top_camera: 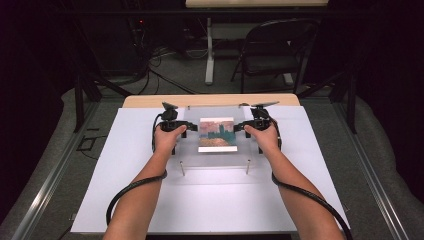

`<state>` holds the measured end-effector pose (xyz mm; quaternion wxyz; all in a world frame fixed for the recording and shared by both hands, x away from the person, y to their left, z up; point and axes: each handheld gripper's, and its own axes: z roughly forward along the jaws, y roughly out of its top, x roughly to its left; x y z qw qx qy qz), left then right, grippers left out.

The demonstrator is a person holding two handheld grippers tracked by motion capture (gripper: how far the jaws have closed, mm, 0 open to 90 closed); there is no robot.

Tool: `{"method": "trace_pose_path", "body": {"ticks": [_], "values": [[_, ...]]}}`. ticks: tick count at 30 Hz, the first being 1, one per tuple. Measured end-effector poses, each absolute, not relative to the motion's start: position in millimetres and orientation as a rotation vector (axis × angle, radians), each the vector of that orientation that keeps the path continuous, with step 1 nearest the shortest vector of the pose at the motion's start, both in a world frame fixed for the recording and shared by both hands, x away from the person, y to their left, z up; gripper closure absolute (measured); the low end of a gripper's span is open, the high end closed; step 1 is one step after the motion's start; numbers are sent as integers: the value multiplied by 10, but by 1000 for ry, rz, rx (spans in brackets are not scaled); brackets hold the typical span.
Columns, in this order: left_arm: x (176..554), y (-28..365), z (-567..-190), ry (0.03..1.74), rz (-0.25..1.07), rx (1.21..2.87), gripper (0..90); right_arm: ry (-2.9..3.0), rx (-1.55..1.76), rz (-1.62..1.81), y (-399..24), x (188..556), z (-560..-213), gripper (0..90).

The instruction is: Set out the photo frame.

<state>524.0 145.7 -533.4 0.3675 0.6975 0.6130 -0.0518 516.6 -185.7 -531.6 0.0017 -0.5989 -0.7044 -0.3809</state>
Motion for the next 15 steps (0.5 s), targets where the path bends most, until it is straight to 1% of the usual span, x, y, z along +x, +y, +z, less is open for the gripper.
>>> {"method": "trace_pose_path", "body": {"ticks": [15], "values": [[5214, 1430, -5221, 1578, -110, 1812, 319, -2250, -1892, -1181, -1825, 5133, -5206, 342]]}}
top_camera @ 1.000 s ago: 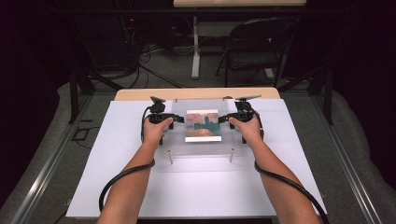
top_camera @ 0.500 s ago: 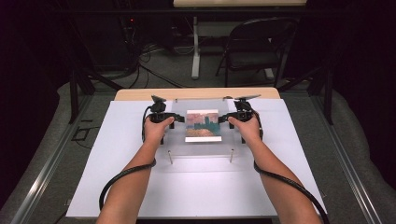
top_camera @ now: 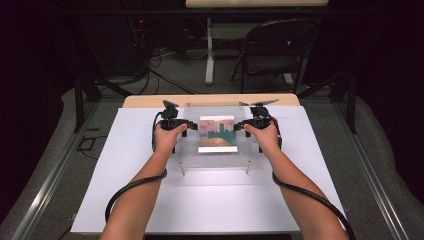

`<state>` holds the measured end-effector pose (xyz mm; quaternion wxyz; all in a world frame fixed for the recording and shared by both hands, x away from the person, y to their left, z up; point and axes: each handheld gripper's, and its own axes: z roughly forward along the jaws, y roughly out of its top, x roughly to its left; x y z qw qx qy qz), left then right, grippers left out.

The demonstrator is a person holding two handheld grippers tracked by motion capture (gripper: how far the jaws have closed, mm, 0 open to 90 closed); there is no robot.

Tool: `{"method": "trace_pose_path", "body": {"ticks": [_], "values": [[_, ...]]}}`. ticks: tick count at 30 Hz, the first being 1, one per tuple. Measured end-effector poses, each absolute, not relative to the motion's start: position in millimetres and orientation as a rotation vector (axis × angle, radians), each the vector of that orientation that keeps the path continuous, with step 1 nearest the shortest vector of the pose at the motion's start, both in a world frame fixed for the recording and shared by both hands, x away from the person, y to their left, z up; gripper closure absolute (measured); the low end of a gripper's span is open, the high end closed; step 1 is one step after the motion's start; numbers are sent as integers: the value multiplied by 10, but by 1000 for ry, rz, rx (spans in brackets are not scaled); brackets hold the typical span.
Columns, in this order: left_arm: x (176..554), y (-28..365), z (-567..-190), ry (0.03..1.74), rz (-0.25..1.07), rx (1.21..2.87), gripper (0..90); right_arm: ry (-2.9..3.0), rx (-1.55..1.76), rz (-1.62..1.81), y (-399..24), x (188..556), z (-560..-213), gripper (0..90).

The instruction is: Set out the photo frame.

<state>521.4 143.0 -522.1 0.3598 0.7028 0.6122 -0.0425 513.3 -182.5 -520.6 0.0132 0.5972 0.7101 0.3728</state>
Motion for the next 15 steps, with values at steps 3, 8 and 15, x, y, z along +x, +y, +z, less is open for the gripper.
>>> {"method": "trace_pose_path", "body": {"ticks": [3, 8, 15], "values": [[5203, 1426, -5194, 1578, -104, 1821, 319, 2210, 1859, 1154, -1818, 5118, -5181, 342], [5180, 1425, -5140, 1566, -83, 1833, 320, 2201, 1838, 1150, -1805, 5087, -5133, 342], [5133, 1432, -5054, 1564, -78, 1817, 343, 2196, 1797, 1145, -1789, 5038, -5051, 342]]}}
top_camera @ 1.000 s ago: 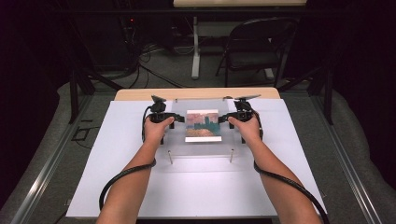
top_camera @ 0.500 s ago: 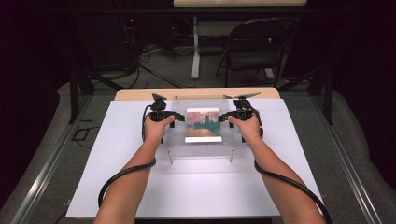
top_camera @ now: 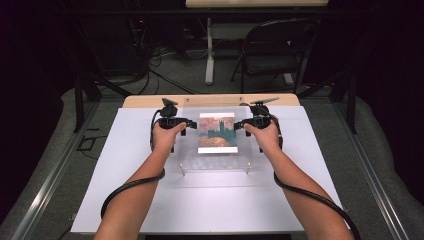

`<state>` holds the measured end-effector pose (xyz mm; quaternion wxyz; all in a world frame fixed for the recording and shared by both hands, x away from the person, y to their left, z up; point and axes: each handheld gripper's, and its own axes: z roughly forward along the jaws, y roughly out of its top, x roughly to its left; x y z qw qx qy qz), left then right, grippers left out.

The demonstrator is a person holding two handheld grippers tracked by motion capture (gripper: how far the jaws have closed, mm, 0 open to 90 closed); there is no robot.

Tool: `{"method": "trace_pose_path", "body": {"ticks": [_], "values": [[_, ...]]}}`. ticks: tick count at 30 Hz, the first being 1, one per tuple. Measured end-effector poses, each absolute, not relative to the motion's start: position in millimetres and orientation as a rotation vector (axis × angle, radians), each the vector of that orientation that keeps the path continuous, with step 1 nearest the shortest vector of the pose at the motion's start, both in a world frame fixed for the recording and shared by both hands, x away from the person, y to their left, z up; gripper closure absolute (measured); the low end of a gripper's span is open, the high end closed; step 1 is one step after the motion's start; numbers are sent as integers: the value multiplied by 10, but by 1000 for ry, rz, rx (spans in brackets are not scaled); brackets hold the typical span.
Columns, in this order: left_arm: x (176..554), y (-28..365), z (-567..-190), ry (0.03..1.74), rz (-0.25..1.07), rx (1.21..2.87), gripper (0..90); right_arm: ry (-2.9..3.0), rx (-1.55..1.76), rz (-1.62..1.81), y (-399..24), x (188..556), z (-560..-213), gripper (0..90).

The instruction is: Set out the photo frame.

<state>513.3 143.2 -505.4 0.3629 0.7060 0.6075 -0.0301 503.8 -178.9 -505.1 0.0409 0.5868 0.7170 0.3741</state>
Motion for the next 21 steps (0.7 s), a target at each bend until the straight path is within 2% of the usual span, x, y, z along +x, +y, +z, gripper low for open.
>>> {"method": "trace_pose_path", "body": {"ticks": [21], "values": [[4914, 1495, -4790, 1498, -30, 1804, 425, 2177, 1681, 1162, -1802, 4792, -4800, 388]]}}
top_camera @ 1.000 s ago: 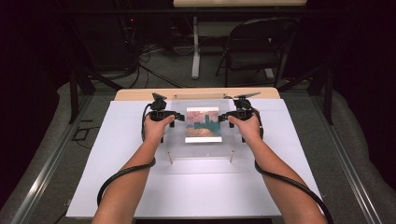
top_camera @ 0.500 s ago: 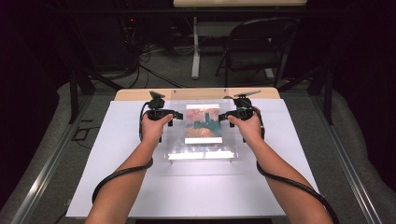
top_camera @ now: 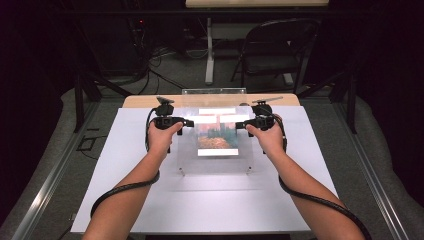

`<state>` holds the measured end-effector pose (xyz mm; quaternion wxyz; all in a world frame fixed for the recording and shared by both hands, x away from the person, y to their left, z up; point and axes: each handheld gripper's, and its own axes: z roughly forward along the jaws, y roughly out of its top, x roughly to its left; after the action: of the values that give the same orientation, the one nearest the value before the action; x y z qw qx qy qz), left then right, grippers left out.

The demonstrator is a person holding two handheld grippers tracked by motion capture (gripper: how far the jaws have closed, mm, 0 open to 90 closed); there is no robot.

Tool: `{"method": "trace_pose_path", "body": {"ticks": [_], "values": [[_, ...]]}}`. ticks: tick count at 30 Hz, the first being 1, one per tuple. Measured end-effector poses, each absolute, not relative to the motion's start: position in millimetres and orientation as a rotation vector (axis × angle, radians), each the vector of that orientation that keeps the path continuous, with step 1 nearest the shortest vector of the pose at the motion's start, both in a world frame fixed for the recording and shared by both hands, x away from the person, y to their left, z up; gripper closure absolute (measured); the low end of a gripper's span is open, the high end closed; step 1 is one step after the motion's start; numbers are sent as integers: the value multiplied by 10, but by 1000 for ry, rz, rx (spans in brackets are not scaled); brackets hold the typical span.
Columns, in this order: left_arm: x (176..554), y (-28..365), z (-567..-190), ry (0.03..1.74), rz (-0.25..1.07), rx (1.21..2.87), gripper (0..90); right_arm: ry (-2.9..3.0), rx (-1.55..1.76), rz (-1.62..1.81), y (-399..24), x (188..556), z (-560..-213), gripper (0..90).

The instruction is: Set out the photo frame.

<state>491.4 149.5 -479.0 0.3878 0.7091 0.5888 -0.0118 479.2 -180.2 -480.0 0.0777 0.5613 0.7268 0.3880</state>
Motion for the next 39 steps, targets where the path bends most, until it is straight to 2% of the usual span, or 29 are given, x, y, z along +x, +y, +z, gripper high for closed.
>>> {"method": "trace_pose_path", "body": {"ticks": [39], "values": [[4353, 1557, -4384, 1346, 110, 1859, 516, 2163, 1478, 1155, -1837, 4247, -4401, 504]]}}
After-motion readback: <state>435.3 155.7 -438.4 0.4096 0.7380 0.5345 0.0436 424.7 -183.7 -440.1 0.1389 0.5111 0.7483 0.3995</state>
